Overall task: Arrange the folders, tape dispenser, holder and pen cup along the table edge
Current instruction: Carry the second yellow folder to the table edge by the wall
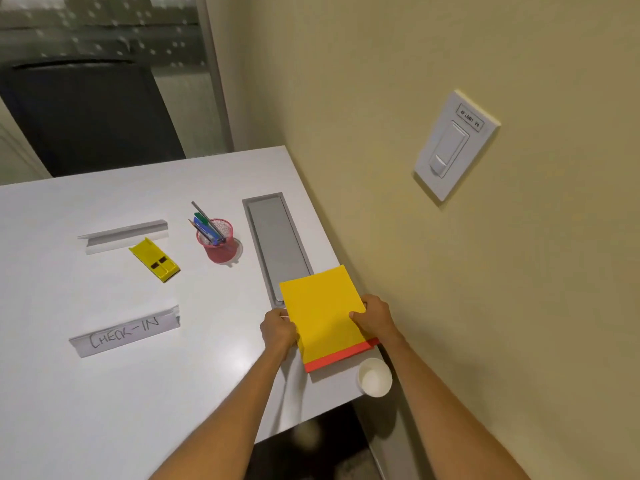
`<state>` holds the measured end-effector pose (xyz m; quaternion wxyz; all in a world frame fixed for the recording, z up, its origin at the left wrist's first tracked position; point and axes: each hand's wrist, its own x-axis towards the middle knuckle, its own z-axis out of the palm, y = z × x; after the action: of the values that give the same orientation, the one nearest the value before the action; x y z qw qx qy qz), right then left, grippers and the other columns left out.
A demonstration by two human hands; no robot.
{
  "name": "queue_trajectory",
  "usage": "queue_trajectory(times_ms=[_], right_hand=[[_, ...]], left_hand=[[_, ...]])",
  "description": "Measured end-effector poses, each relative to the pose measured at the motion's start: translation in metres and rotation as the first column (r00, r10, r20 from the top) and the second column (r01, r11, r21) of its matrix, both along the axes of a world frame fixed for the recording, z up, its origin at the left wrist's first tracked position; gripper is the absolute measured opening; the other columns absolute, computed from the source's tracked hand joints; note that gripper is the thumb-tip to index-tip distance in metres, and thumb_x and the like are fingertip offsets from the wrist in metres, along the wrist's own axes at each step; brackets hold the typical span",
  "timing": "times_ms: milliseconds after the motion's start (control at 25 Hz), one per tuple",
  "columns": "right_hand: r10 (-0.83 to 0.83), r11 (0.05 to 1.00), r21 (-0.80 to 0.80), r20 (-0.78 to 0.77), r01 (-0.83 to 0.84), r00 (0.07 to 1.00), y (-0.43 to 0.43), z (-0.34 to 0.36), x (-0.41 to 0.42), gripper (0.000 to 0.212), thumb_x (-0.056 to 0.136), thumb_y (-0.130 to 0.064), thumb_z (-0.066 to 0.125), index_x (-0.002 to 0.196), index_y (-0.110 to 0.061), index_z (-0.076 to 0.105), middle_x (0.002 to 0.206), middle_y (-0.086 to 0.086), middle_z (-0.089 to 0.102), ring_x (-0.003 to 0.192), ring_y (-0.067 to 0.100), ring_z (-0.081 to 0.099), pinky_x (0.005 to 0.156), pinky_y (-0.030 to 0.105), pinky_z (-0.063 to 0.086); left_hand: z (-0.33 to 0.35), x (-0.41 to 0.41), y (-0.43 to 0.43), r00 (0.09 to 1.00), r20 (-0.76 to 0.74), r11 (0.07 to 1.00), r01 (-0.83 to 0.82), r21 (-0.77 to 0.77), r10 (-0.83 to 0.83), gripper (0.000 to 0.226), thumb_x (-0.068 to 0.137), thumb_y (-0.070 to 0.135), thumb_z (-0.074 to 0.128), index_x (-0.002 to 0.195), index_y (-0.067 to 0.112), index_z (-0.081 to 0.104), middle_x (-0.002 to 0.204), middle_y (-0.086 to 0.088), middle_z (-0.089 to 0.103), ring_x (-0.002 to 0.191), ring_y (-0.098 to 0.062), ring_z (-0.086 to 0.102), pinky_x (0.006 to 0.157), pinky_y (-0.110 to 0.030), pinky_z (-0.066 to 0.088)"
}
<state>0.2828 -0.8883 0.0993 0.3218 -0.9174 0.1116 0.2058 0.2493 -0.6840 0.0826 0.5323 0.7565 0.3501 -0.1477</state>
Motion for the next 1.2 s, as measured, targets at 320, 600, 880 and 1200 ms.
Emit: queue_trajectory(times_ms=[320,600,880,1200], right_hand=[[0.123,0.986,-0.112,-0.012,-0.123,0.992,-0.008,-0.027,0.011,0.04,0.09,-0.021,0.067,0.12,0.003,0.056,0.125,0.019,0.058,0.116,0.032,0.054,0.095,0.038,0.046],[0.098,0.988,-0.117,0.01,-0.097,0.995,0.0,-0.042,0.009,0.036,0.091,-0.018,0.065,0.116,0.005,0.053,0.122,0.02,0.056,0.112,0.033,0.053,0.094,0.039,0.046],[0.093,0.988,-0.13,0.046,-0.087,0.995,0.006,-0.048,0.007,0.028,0.089,-0.011,0.067,0.108,0.007,0.057,0.111,0.023,0.062,0.102,0.033,0.06,0.087,0.042,0.051],[0.041,0.99,-0.133,0.047,-0.034,0.998,0.011,-0.051,0.001,0.033,0.088,-0.012,0.069,0.111,0.004,0.051,0.115,0.021,0.058,0.105,0.031,0.057,0.083,0.036,0.047]], left_hand=[[-0.015,0.006,-0.014,0.997,0.073,0.993,-0.021,0.112,0.013,0.03,0.08,-0.011,0.058,0.101,0.0,0.077,0.101,-0.021,0.076,0.093,-0.036,0.069,0.079,-0.035,0.055],[-0.026,0.001,-0.012,0.996,0.093,0.986,0.0,0.164,-0.015,0.029,0.081,-0.009,0.056,0.096,0.003,0.078,0.096,-0.019,0.077,0.089,-0.034,0.069,0.079,-0.039,0.056],[-0.025,0.004,-0.006,0.99,0.089,0.982,0.094,0.164,-0.109,0.035,0.078,-0.015,0.055,0.078,0.016,0.071,0.074,-0.009,0.064,0.075,-0.021,0.057,0.069,-0.032,0.044],[-0.031,-0.001,-0.007,0.99,0.03,0.976,0.131,0.175,-0.139,0.029,0.072,-0.02,0.055,0.073,0.009,0.058,0.076,-0.013,0.058,0.074,-0.024,0.051,0.067,-0.031,0.036]])
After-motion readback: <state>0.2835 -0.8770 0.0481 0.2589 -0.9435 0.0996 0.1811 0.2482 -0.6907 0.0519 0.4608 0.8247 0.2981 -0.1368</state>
